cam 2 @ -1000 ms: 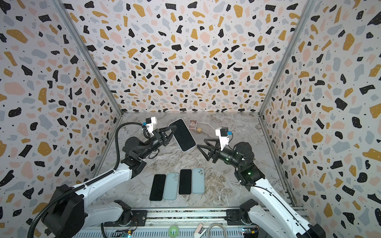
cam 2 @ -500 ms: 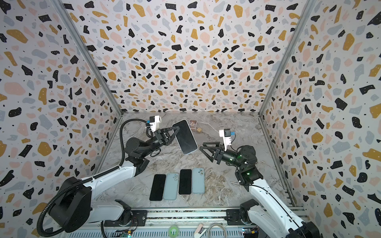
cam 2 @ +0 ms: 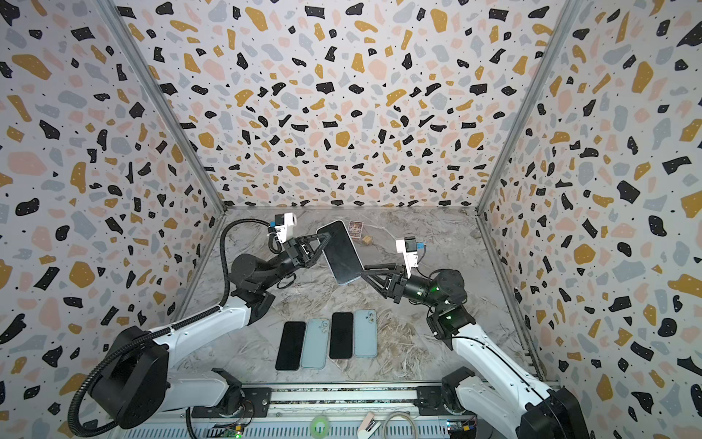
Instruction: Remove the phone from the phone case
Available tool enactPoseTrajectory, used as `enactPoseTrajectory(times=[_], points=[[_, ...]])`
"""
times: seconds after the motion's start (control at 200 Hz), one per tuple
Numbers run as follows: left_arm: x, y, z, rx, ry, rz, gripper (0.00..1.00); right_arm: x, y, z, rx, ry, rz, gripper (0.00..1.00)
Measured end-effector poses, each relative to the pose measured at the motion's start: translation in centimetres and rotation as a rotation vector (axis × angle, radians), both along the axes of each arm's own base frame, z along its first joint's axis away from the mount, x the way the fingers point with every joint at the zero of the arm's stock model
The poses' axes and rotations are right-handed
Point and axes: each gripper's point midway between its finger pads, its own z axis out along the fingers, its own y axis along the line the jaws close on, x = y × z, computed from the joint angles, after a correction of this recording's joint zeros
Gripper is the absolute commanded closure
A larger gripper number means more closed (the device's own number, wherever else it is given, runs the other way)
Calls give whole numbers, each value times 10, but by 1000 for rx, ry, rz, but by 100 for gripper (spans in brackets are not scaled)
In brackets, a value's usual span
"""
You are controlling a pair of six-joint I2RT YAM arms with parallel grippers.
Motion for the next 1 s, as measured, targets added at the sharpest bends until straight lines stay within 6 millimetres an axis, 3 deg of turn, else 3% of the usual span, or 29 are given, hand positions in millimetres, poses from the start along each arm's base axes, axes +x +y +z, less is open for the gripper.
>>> enactPoseTrajectory(times=[0.2,0.546,0.621,0.791,0.996], points=[[0,0,0,0,-1,0,100,-2,0,4,12,-12,3,78],[-1,1,3,-6,-16,1,100,-1,-1,5,35,-4,-3,91],[-1,1,3,-5,-18,2,100,-2,-2,5,45,-3,-1,90],[-1,0,2,-2,-17,3,100,-5,-3,6,61,-11,10,76],[0,0,0,4,-10,5,100,-8,-3,8,70,-14,23,72]])
